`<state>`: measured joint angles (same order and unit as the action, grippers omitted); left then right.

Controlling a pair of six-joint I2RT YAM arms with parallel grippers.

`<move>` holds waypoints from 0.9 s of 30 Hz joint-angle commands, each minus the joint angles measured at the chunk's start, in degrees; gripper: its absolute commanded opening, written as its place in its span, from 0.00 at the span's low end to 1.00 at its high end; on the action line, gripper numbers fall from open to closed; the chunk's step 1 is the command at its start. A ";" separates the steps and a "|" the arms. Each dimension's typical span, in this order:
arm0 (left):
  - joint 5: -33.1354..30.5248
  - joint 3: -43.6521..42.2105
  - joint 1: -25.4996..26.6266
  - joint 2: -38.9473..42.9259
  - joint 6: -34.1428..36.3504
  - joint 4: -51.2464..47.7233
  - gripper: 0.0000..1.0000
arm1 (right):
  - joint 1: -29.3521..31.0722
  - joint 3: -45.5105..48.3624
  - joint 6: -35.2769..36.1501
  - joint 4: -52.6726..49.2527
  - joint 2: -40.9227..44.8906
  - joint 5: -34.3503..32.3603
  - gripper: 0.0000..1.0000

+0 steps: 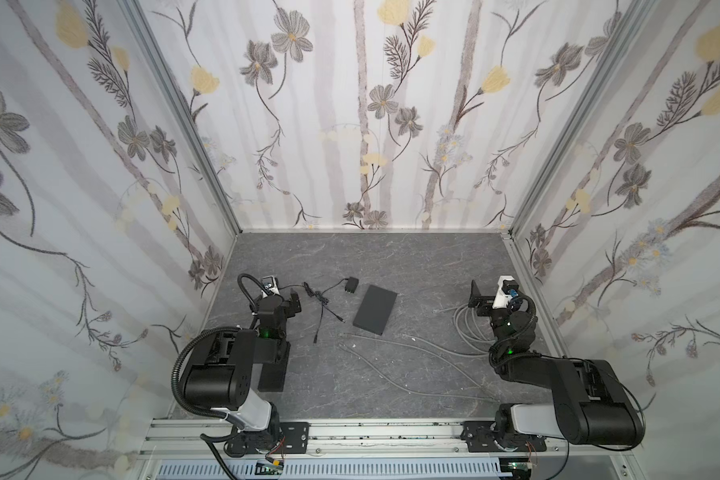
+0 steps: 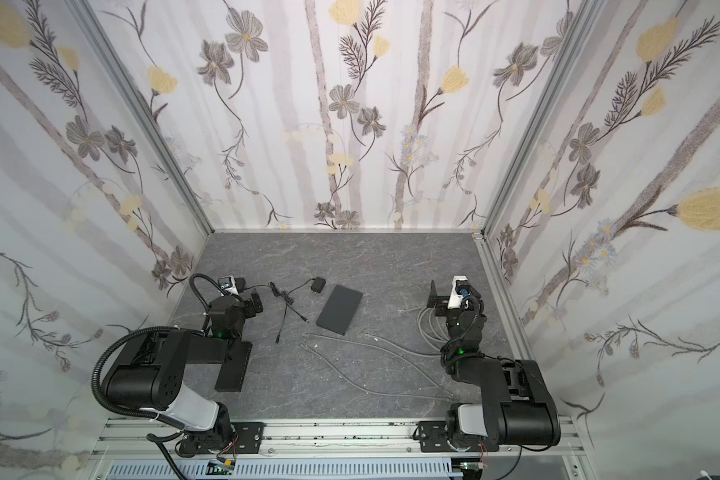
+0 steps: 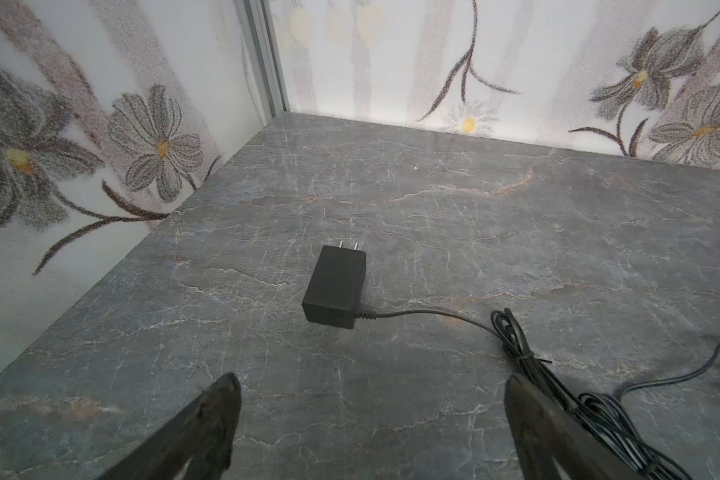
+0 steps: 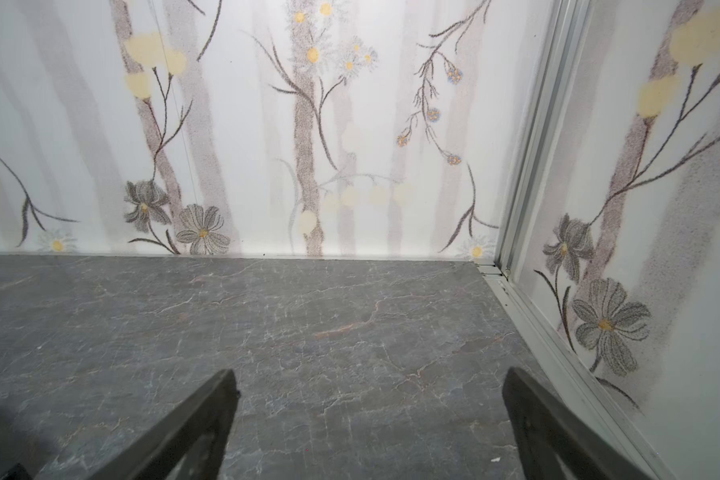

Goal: Insert the plug into the switch port

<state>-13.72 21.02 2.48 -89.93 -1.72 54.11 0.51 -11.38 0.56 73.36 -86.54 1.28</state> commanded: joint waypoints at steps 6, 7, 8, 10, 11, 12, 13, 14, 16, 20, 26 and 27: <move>-0.22 0.37 -0.02 -0.07 -0.28 -0.05 1.00 | 0.89 0.48 0.94 2.74 0.10 0.11 1.00; -0.32 0.42 -0.02 -0.06 -0.30 -0.03 1.00 | 0.89 0.47 0.88 2.71 0.15 0.12 1.00; -0.31 0.34 -0.02 -0.06 -0.23 -0.05 1.00 | 0.89 0.47 0.89 2.71 0.15 0.13 0.99; -0.27 0.40 -0.01 -0.07 -0.30 -0.01 1.00 | 0.98 0.48 0.97 2.75 0.10 0.04 1.00; -0.27 0.36 -0.02 -0.07 -0.27 0.01 1.00 | 0.98 0.45 0.99 2.80 0.23 0.02 1.00; -0.33 0.42 -0.02 -0.07 -0.31 -0.05 1.00 | 0.98 0.48 1.00 2.84 0.23 -0.05 1.00; -0.26 0.35 -0.02 -0.06 -0.29 -0.03 1.00 | 0.98 0.48 0.98 2.84 0.21 -0.05 1.00; -0.24 0.38 0.03 -0.02 -0.29 0.01 1.00 | 1.03 0.48 0.95 2.79 0.21 -0.13 1.00; -0.24 0.35 0.01 -0.07 -0.35 -0.05 1.00 | 1.09 0.57 1.00 2.85 0.23 -0.18 1.00; -0.25 0.36 -0.01 0.02 -0.34 -0.01 1.00 | 1.31 0.65 1.08 3.10 0.23 -0.65 1.00; -0.14 0.35 -0.02 -0.07 -0.35 -0.08 1.00 | 1.52 0.77 1.37 3.27 0.18 -1.10 1.00; -0.11 0.41 0.02 -0.07 -0.36 -0.07 1.00 | 1.51 0.74 1.36 3.22 0.23 -1.10 1.00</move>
<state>-13.72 21.04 2.55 -89.93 -1.72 54.11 1.91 -10.59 1.15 74.85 -86.54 1.08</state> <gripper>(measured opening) 0.997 0.996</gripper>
